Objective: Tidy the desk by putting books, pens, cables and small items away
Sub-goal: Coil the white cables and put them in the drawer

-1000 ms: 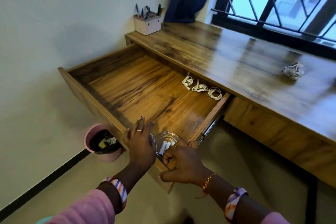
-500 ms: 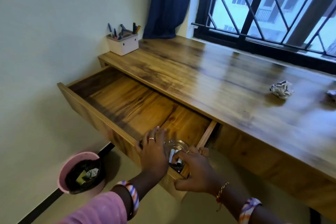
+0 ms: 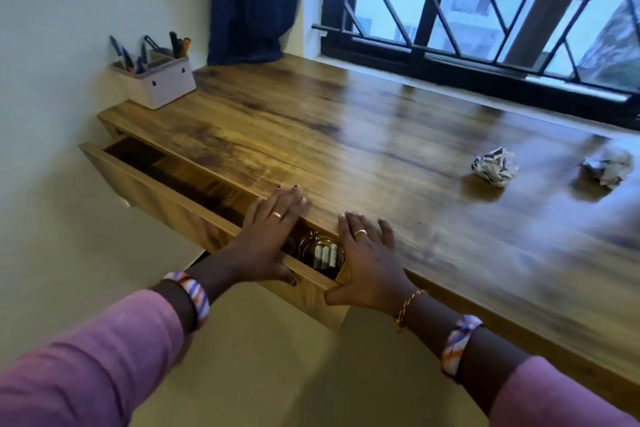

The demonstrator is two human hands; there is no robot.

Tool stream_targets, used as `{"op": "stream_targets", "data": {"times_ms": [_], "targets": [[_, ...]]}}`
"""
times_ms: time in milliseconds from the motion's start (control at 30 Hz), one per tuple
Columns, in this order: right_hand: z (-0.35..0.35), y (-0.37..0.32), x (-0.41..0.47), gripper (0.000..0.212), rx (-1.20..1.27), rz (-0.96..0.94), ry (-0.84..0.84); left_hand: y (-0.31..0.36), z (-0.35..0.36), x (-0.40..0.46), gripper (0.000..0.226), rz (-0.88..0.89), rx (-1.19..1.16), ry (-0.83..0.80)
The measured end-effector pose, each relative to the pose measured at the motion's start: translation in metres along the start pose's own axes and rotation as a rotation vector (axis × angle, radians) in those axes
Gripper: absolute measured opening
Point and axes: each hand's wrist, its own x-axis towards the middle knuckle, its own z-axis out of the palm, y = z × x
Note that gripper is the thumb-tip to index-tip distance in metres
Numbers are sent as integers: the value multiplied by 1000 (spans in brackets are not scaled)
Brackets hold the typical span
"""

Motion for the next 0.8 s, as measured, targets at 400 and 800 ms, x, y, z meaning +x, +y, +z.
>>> {"op": "stream_targets", "data": {"times_ms": [400,800], "targets": [[-9,12,23,47,-123,-46,230,31,-7,43,72,-71,54,239],[-27,48,20,38,169,-174,117,65,-67,101,46,-164,273,-444]]}}
